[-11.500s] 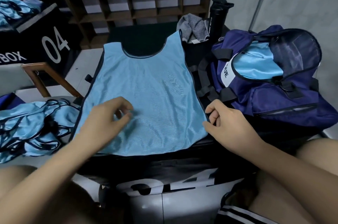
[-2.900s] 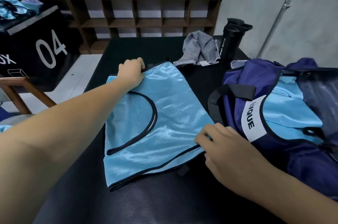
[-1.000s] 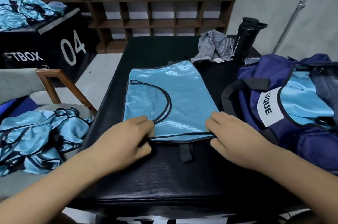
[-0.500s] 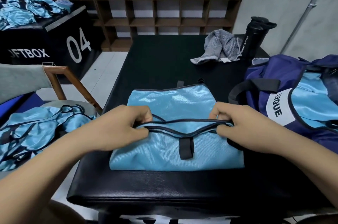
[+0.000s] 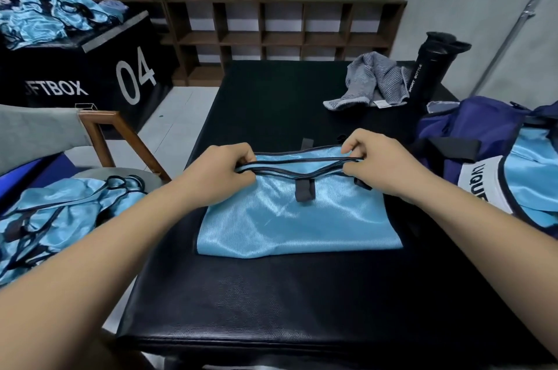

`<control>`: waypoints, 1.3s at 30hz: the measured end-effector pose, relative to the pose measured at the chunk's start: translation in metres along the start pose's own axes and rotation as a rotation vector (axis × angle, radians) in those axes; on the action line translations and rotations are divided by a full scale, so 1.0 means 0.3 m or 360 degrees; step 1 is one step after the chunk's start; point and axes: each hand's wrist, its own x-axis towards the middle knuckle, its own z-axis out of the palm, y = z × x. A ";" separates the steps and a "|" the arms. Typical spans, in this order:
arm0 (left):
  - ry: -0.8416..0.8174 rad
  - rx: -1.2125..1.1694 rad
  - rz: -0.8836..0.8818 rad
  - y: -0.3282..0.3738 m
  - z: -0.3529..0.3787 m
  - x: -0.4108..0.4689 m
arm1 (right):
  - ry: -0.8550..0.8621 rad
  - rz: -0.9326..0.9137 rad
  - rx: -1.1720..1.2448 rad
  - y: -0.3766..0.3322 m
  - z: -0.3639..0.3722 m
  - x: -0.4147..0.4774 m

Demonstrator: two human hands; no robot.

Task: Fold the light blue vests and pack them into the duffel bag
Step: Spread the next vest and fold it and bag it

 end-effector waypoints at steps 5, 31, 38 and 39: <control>0.0066 -0.0027 -0.0053 -0.049 0.037 0.063 | 0.0126 0.0114 0.0136 0.016 0.040 0.072; -0.0029 0.0129 0.0308 -0.012 0.121 0.067 | 0.0657 -0.0989 -0.0864 0.094 0.294 -0.039; -0.0117 0.0182 0.0338 -0.039 0.176 0.072 | 0.0824 -0.1105 -0.1098 0.083 0.309 -0.053; -0.0152 0.0190 0.0300 -0.043 0.177 0.074 | 0.0802 -0.1081 -0.1120 0.084 0.312 -0.052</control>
